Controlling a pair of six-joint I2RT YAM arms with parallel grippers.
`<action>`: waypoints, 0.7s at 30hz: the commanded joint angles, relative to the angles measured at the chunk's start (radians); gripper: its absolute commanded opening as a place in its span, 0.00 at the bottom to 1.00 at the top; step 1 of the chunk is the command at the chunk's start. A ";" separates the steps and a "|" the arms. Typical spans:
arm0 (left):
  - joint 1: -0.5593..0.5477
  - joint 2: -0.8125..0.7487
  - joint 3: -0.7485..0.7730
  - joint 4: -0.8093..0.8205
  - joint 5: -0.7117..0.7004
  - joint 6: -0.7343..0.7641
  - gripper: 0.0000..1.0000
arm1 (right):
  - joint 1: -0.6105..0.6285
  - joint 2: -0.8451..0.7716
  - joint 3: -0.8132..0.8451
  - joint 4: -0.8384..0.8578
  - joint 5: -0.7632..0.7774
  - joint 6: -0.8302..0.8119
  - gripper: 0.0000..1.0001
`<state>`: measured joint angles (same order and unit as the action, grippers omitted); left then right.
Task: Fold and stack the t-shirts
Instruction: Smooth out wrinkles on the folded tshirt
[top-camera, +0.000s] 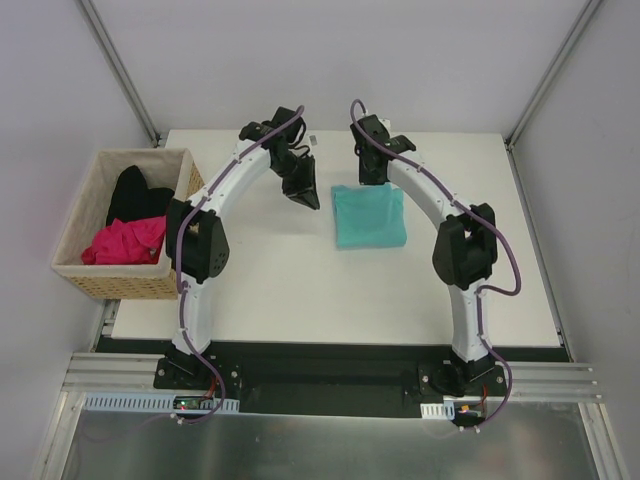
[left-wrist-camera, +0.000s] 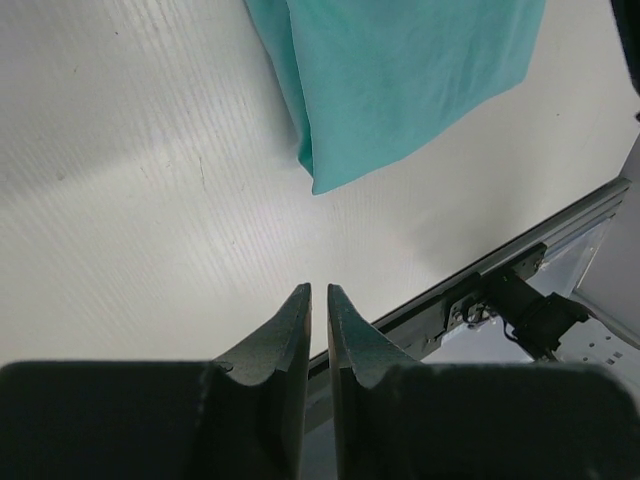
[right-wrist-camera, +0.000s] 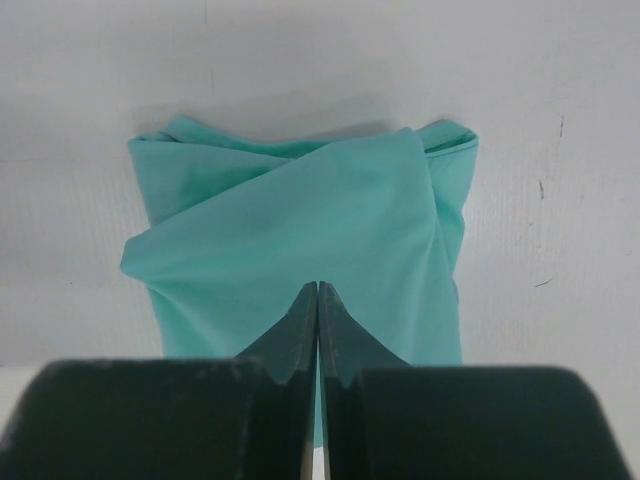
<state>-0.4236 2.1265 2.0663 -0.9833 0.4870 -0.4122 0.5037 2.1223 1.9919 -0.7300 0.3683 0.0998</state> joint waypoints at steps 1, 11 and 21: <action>0.009 -0.108 -0.014 0.008 -0.044 -0.002 0.11 | -0.010 0.016 -0.004 0.027 -0.069 0.014 0.00; 0.011 -0.129 -0.034 0.006 -0.065 -0.008 0.11 | -0.011 0.090 0.054 0.073 -0.223 -0.006 0.00; 0.017 -0.116 -0.026 0.008 -0.061 -0.008 0.11 | -0.011 0.182 0.146 0.086 -0.339 0.015 0.01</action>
<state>-0.4229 2.0476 2.0354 -0.9760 0.4347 -0.4122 0.4931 2.2963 2.0621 -0.6735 0.0956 0.1013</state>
